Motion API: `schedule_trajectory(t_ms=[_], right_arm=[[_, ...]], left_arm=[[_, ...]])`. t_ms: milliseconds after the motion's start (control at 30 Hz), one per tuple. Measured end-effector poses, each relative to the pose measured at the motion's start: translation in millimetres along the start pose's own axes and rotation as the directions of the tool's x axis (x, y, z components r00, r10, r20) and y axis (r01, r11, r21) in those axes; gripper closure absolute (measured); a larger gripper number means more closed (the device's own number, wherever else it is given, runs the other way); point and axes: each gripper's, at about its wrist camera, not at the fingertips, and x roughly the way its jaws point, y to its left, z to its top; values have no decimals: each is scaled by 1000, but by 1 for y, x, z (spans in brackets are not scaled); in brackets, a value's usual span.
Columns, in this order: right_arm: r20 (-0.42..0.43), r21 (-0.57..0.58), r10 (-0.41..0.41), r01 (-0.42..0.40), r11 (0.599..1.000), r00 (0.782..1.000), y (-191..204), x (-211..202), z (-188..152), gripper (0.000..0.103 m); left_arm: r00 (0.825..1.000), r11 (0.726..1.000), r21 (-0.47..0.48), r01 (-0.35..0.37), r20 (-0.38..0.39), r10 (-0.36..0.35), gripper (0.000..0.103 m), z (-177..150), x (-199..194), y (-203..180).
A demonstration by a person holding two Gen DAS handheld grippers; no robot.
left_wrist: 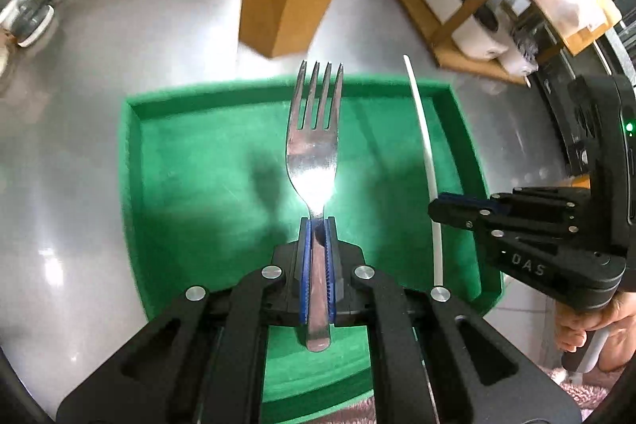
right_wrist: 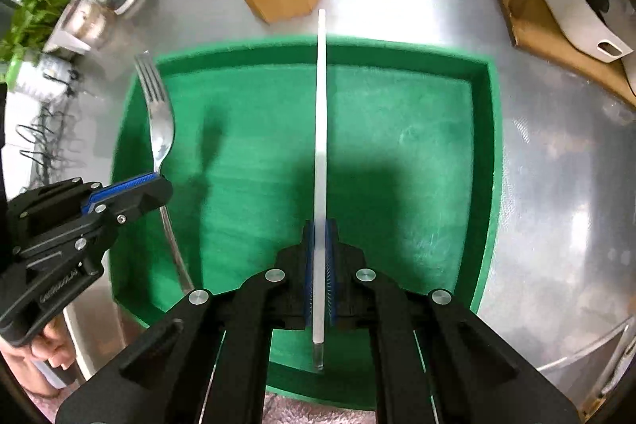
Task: Organize utensils
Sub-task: 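Lift the fork and white chopstick and carry them toward the orange holder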
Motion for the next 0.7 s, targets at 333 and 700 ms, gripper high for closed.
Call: schedule_trajectory(t_ms=[333, 700], right_arm=[[312, -32, 86, -80, 996, 946, -25, -40, 12, 97], [690, -119, 159, -106, 987, 706, -18, -85, 50, 97]], left_arm=[[951, 999, -3, -32, 307, 31, 98, 5, -37, 2], [771, 999, -36, -7, 636, 28, 98, 50, -70, 4]])
